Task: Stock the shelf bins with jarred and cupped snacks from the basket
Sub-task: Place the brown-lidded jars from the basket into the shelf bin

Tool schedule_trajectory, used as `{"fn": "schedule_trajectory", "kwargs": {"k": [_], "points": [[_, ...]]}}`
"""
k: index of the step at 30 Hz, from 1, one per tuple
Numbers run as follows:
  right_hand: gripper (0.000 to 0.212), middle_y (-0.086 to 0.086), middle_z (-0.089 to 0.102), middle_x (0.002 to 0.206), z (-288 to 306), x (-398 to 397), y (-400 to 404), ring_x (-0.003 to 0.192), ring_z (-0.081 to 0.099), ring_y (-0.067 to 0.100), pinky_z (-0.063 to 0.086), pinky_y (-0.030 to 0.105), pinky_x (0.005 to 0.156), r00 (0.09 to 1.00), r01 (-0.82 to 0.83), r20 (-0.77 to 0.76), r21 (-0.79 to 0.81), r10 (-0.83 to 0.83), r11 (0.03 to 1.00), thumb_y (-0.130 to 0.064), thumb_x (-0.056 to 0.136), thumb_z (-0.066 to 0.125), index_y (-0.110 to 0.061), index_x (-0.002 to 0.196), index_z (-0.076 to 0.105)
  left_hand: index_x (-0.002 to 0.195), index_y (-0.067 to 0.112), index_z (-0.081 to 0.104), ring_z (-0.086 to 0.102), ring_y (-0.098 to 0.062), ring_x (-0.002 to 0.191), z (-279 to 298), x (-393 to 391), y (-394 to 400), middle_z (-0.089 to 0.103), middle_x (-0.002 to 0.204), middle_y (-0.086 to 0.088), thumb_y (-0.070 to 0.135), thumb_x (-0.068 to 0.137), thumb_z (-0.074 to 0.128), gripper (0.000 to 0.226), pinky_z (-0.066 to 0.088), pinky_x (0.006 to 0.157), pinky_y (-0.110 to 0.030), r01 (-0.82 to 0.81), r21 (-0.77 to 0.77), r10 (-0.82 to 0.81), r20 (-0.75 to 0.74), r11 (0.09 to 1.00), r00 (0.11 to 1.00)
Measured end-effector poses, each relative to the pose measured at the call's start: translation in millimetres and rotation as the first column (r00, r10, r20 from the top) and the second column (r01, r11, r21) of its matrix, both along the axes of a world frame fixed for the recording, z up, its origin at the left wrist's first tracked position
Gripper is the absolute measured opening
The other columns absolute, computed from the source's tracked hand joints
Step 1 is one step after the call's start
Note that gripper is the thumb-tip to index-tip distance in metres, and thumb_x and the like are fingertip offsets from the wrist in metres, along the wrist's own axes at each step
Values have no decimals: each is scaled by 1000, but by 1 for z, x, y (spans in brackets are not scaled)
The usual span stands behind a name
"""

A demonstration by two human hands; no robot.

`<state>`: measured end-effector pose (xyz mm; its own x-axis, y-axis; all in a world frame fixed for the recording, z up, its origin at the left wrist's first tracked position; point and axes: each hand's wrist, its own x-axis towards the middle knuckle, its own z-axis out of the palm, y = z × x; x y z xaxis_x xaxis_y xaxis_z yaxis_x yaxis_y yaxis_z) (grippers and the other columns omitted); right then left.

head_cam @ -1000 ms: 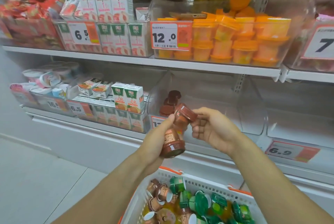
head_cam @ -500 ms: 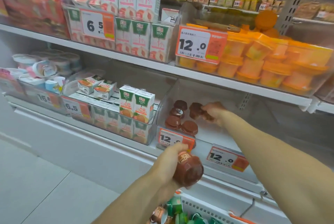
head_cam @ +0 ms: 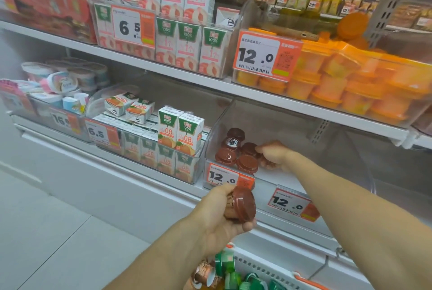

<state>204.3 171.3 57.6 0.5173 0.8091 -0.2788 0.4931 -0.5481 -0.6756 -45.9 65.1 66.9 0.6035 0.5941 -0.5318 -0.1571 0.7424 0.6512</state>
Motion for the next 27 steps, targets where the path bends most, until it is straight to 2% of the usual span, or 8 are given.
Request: {"fn": "schedule_trajectory", "kwargs": {"k": [5, 7, 9, 13, 15, 19, 24, 27], "points": [[29, 8, 68, 113, 28, -13, -23, 102, 61, 27, 42, 27, 82, 905, -186, 408, 115, 124, 976, -28, 100, 51, -9, 113, 67, 121, -4, 67, 65, -38, 87, 5, 0, -2, 68, 116, -25, 29, 98, 58, 41, 63, 64, -36, -49, -86, 59, 112, 995, 992], [23, 0, 69, 103, 49, -35, -49, 92, 64, 19, 41, 26, 82, 930, -258, 334, 294, 154, 921, -29, 100, 54, -12, 108, 68, 120, -5, 66, 69, -39, 97, 7, 0, -2, 67, 120, -27, 31, 100, 57, 43, 63, 74, -41, -100, -103, 116, 159, 990, 981], [20, 5, 73, 89, 67, -60, -83, 74, 67, 15, 48, 31, 71, 925, -380, 129, 384, 359, 841, -29, 98, 61, -12, 101, 69, 121, -4, 64, 68, -39, 106, 11, 0, -2, 68, 117, -28, 34, 99, 58, 44, 63, 75, -41, -150, -105, 170, 214, 983, 962], [32, 9, 68, 109, 76, -86, -140, 91, 67, 23, 57, 34, 77, 747, -632, 28, 341, 664, 696, -29, 90, 72, -21, 120, 67, 121, 0, 65, 69, -41, 105, 21, -1, -5, 71, 111, -25, 38, 104, 47, 46, 63, 64, -34, -165, -54, 173, 260, 985, 950], [32, 12, 69, 105, 71, -87, -151, 90, 66, 28, 55, 38, 79, 767, -589, 12, 412, 642, 696, -28, 86, 77, -22, 117, 70, 119, 2, 66, 72, -41, 91, 22, -2, -10, 73, 105, -22, 46, 105, 39, 54, 60, 55, -33, -97, 38, 88, 189, 995, 978], [35, 14, 68, 73, 70, -89, -152, 62, 60, 20, 46, 36, 61, 903, -310, -155, 414, 402, 856, -31, 91, 69, 3, 97, 71, 114, 1, 61, 67, -34, 64, 20, -3, -21, 67, 96, -23, 56, 102, 34, 63, 49, 45, -30, 21, 245, -14, -29, 969, 999], [78, 13, 65, 62, 81, -87, -158, 48, 53, 19, 41, 25, 46, 958, -252, -102, 147, 268, 957, -74, 86, 46, -1, 77, 71, 102, 1, 60, 53, -22, 52, 23, 1, -21, 55, 83, -16, 41, 104, 42, 43, 41, 45, -28, -50, 291, 51, 5, 955, 999], [78, 16, 68, 75, 84, -75, -158, 59, 59, 24, 46, 30, 53, 944, -248, -170, 206, 284, 947, -76, 85, 44, -3, 94, 69, 95, 4, 60, 46, -19, 49, 23, 2, -23, 55, 66, -9, 46, 106, 34, 50, 34, 43, -25, -34, 238, 33, 8, 971, 999]]}}
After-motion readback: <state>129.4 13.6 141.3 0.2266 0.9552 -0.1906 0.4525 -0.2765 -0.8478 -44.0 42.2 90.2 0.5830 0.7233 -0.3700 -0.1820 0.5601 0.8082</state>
